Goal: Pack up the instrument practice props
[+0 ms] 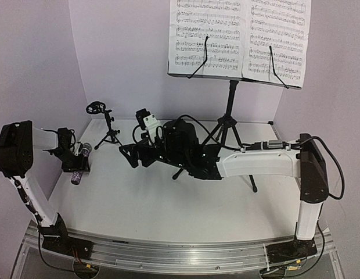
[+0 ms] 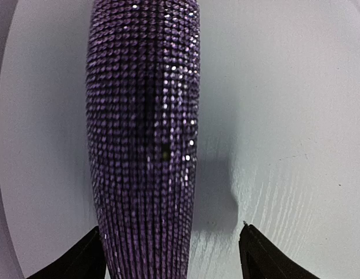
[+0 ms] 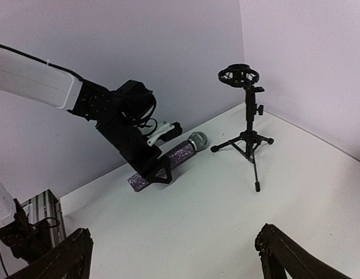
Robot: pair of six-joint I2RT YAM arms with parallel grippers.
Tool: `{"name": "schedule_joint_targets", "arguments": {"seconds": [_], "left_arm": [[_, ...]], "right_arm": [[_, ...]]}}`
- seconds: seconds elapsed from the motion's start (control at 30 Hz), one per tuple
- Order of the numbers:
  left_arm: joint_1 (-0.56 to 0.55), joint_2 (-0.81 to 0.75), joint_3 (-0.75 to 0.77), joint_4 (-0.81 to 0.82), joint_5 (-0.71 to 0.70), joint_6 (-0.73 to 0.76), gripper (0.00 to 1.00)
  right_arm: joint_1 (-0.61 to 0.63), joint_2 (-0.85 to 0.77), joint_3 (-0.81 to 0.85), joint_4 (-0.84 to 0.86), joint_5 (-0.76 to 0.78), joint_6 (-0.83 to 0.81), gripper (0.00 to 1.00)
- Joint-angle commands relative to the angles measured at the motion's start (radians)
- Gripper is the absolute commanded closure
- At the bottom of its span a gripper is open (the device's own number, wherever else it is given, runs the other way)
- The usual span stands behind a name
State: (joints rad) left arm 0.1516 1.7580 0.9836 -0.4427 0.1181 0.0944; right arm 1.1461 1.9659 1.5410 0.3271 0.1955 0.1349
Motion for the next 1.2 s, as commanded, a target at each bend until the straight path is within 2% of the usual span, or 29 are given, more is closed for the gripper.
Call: {"name": "schedule_joint_targets", "arguments": {"seconds": [0.0, 0.2, 0.37, 0.5, 0.6, 0.77, 0.87, 0.97, 1.17], "left_arm": [[0.002, -0.166, -0.003, -0.041, 0.018, -0.018, 0.21], [0.002, -0.345, 0.039, -0.075, 0.08, -0.022, 0.22], [-0.015, -0.534, 0.023, 0.017, 0.355, 0.008, 0.3], [-0.109, -0.665, 0.03, 0.1, 0.5, 0.008, 0.34], [-0.214, -0.685, 0.073, 0.126, 0.552, -0.021, 0.35], [-0.41, -0.653, 0.057, 0.294, 0.577, -0.056, 0.35], [-0.572, -0.571, 0.059, 0.371, 0.555, 0.042, 0.31], [-0.723, -0.408, 0.129, 0.391, 0.508, 0.099, 0.28], [-0.866, -0.095, 0.219, 0.547, 0.431, 0.198, 0.24]], "right_arm": [[0.006, -0.118, 0.021, -0.084, -0.121, -0.025, 0.04], [0.006, -0.215, 0.046, -0.35, -0.177, -0.046, 0.05], [0.006, -0.341, -0.06, -0.48, -0.12, -0.074, 0.06], [0.006, -0.428, -0.077, -0.634, -0.116, -0.057, 0.08], [0.004, -0.493, -0.098, -0.748, -0.087, -0.02, 0.07], [-0.05, -0.62, -0.303, -0.78, 0.174, 0.029, 0.08], [-0.157, -0.671, -0.411, -0.74, 0.187, 0.046, 0.08], [-0.24, -0.711, -0.479, -0.701, 0.205, 0.004, 0.09], [-0.412, -0.747, -0.604, -0.626, 0.214, -0.061, 0.09]]}}
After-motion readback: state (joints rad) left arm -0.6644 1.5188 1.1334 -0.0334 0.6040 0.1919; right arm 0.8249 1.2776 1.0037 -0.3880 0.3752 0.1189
